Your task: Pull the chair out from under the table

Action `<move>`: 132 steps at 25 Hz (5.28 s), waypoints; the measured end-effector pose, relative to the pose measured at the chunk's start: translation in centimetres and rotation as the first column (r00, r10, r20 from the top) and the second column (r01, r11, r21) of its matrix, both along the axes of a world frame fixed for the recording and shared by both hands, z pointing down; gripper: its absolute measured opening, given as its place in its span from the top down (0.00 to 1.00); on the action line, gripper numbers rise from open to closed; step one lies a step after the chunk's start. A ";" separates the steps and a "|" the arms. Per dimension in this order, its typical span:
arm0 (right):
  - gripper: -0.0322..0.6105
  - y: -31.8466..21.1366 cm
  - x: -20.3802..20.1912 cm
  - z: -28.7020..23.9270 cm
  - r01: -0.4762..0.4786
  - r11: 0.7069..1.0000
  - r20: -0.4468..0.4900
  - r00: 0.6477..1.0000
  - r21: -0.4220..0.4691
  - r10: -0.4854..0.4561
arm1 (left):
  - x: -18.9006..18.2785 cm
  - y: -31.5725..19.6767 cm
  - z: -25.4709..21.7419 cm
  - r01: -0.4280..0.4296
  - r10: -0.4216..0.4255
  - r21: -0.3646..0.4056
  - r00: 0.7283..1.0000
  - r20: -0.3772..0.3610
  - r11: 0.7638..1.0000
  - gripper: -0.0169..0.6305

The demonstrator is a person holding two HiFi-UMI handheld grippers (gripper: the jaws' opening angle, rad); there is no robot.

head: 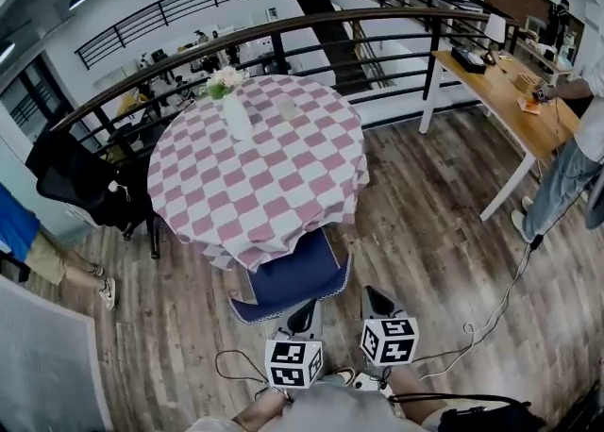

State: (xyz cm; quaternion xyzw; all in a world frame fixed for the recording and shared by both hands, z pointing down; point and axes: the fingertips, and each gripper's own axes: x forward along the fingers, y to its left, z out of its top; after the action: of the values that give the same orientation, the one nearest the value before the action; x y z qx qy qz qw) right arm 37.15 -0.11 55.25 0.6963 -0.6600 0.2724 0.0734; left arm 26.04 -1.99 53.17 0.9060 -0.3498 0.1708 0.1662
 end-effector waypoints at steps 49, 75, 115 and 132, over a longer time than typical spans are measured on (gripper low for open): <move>0.71 -5.5 -17.1 3.6 0.822 0.546 -0.077 0.541 -0.165 -0.838 | -12.9 -2.0 7.8 -0.105 0.158 -0.197 0.947 0.280 0.975 0.62; 0.68 -4.6 -17.4 12.6 0.871 -0.009 -0.058 -0.043 -0.492 -0.997 | -10.0 -2.8 15.9 -0.472 0.614 -0.395 0.641 0.460 0.788 0.62; 0.76 2.6 -17.9 12.7 0.855 -0.105 0.017 -0.111 -0.508 -0.994 | -10.2 4.0 16.5 -0.516 0.698 -0.472 0.569 0.434 0.714 0.79; 0.76 8.5 -17.9 12.8 0.849 -0.142 0.038 -0.142 -0.509 -0.989 | -10.2 10.1 16.7 -0.527 0.728 -0.504 0.534 0.430 0.684 0.79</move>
State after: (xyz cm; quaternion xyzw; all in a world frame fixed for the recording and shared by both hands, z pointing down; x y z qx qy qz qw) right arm 19.25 8.38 68.02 -0.0087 -0.8592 0.1098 0.4995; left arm 15.88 8.13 69.87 0.8273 0.0034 0.5501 0.1137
